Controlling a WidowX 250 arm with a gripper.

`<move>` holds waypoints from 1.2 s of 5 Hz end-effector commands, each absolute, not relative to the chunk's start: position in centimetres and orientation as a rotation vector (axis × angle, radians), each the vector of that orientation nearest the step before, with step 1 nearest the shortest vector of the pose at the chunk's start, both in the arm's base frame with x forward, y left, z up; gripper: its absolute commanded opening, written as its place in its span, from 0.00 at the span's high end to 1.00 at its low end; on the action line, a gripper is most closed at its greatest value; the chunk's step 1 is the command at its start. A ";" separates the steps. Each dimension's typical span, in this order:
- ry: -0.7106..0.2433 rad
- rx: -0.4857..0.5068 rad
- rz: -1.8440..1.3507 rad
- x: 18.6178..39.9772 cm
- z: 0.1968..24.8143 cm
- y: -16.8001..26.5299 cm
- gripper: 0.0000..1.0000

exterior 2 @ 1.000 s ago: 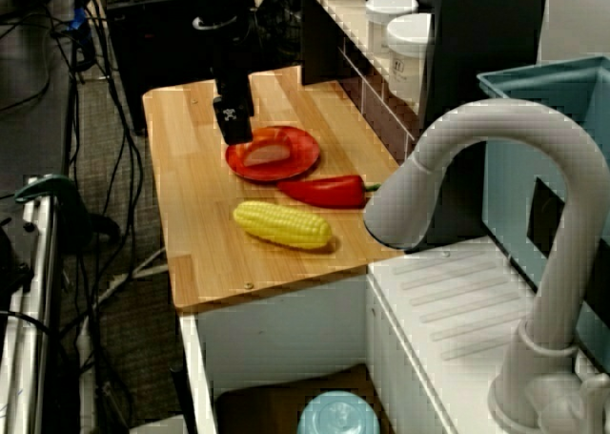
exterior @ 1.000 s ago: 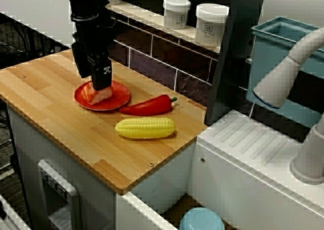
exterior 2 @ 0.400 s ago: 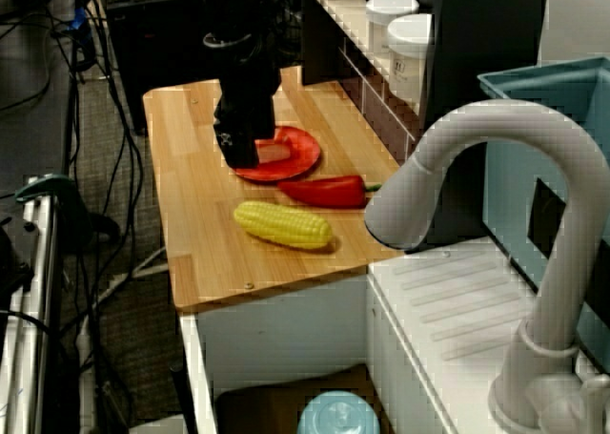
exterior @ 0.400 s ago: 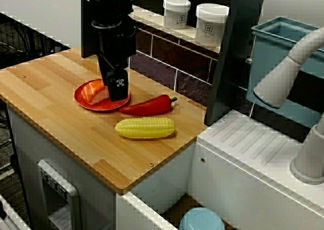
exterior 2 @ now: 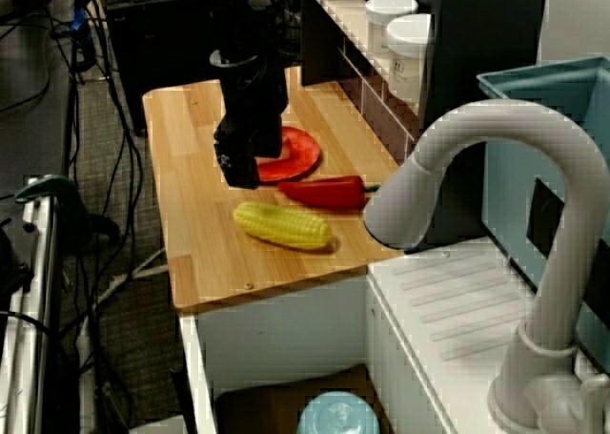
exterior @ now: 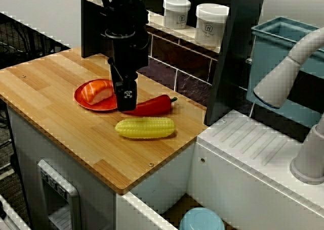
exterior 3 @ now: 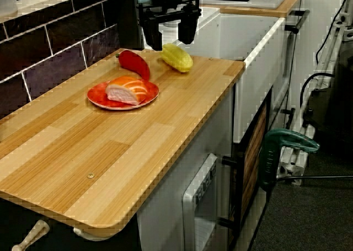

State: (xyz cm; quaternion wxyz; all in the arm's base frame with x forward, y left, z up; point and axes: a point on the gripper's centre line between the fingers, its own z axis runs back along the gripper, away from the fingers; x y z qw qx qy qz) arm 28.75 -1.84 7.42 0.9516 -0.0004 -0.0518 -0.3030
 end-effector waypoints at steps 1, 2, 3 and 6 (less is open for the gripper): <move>-0.142 0.014 -0.582 28.3 7.9 -3.1 0.00; -0.153 0.008 -0.530 28.5 7.3 -3.7 0.00; -0.159 0.016 -0.505 28.3 6.5 -4.5 0.00; -0.154 0.060 -0.469 28.2 3.5 -5.7 0.00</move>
